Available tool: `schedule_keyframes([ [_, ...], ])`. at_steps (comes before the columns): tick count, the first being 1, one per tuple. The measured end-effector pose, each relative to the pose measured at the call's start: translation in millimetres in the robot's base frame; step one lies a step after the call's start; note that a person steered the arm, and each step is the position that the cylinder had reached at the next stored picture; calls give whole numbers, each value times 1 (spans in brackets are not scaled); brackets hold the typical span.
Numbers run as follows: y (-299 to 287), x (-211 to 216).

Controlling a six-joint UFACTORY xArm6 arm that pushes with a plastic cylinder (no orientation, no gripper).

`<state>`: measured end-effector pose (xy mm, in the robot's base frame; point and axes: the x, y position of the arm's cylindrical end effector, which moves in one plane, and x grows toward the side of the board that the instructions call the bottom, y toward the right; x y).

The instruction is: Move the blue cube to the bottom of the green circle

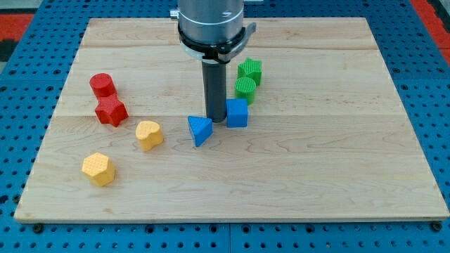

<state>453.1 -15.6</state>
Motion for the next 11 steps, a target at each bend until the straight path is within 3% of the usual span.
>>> schedule_keyframes([
  [3, 20, -1],
  [6, 13, -42],
  [7, 35, -48],
  [10, 45, -33],
  [11, -16, -39],
])
